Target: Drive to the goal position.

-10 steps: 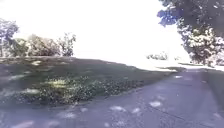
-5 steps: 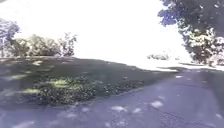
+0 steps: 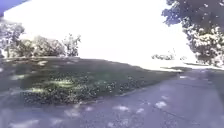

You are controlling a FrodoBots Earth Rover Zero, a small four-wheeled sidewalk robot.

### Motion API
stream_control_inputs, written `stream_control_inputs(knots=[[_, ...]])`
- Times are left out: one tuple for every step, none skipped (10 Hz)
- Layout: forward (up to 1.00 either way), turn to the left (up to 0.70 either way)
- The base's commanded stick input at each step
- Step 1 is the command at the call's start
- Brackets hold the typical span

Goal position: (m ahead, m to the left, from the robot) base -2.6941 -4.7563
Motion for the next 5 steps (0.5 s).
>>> stream_control_inputs(knots=[[0.00,0.85],[0.00,0.85],[0.00,0.85],[0.00,0.85],[0.00,0.85]])
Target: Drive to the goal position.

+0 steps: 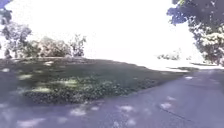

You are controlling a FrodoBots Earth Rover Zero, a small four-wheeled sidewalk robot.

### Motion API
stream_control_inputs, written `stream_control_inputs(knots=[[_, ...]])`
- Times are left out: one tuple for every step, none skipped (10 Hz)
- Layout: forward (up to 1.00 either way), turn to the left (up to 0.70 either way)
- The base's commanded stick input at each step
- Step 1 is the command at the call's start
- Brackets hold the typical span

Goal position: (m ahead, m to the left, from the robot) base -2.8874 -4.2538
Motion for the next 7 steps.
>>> stream_control_inputs(knots=[[0.00,0.85],[0.00,0.85],[0.00,0.85],[0.00,0.83],[0.00,0.68],[0.00,0.00],[0.00,0.00]])
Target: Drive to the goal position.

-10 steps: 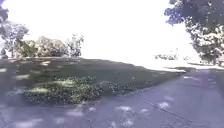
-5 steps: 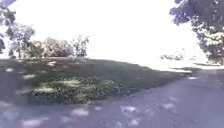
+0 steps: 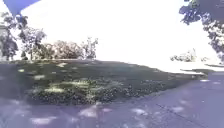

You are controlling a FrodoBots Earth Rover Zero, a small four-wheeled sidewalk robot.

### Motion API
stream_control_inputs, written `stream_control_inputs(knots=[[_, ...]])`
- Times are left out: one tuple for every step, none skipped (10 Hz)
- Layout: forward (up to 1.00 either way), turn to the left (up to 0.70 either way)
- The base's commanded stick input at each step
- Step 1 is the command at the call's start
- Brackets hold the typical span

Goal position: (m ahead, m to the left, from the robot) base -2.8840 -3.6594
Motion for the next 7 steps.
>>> stream_control_inputs(knots=[[0.00,0.00],[0.00,0.00],[0.00,0.67],[0.00,0.85],[0.00,0.85],[0.00,0.85],[0.00,0.85]])
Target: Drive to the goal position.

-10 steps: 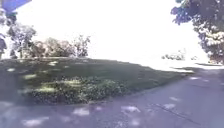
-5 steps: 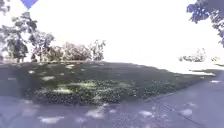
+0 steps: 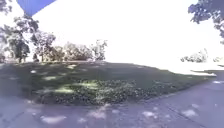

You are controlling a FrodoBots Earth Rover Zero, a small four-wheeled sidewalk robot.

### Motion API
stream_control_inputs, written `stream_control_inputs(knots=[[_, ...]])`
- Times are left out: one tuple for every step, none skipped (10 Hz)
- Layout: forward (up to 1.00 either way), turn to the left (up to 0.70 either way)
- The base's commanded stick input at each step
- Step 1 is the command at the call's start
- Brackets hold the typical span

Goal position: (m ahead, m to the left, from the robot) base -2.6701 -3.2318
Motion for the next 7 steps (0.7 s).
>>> stream_control_inputs(knots=[[0.00,0.85],[0.00,0.85],[0.00,0.85],[0.00,0.85],[0.00,0.85],[0.00,0.85],[0.00,0.85]])
